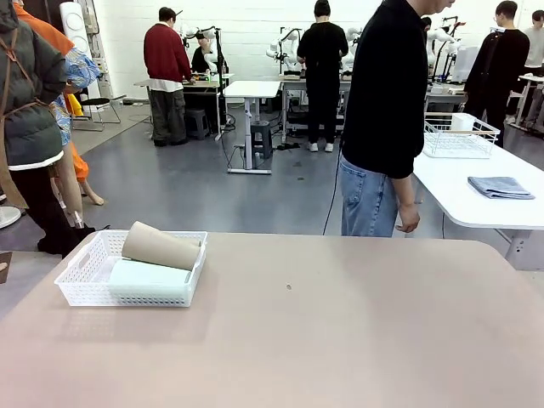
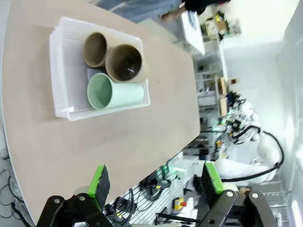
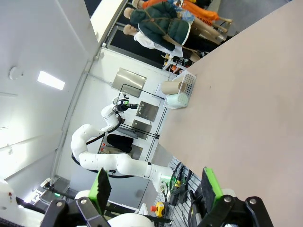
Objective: Clean and organize the cups into the basket.
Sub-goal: Move the Organizing basket back to the left side of the table.
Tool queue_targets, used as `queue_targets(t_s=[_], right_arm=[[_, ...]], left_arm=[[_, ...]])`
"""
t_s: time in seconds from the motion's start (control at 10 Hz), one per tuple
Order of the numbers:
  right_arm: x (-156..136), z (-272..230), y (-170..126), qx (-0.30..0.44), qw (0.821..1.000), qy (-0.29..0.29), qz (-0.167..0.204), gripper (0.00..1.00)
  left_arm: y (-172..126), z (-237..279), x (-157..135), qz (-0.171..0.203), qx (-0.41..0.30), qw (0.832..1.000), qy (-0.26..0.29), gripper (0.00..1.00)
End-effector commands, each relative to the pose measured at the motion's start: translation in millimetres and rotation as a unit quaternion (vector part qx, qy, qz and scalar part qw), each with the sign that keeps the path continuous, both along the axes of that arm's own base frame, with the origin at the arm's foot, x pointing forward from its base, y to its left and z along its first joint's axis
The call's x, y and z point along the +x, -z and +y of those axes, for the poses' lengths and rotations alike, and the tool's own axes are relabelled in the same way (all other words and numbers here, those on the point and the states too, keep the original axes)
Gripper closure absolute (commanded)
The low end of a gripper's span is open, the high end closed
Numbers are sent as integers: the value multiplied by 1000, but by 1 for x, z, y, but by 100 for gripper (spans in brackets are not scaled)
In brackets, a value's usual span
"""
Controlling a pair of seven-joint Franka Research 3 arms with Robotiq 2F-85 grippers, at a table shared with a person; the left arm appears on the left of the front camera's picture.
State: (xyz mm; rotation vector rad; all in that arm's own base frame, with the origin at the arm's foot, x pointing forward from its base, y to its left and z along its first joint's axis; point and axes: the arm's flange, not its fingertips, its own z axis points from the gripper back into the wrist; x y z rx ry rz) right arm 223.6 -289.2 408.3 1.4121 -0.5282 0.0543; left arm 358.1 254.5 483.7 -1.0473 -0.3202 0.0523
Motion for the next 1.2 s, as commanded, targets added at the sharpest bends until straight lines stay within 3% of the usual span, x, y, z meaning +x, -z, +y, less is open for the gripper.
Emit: queue_targets(t_s=[0.0, 0.3, 0.7, 1.1], right_arm=[[0, 3, -1, -1, 1000, 4, 7, 0], [0, 3, -1, -1, 1000, 4, 7, 0], [0, 3, -1, -1, 1000, 4, 7, 0], [0, 3, -1, -1, 1000, 4, 7, 0]], left_arm=[[18, 37, 26, 17, -64, 998, 2, 0], [44, 87, 23, 22, -121, 992, 11, 0], [75, 124, -3, 28, -162, 986, -27, 0], [64, 106, 2, 38, -145, 989, -11, 0]])
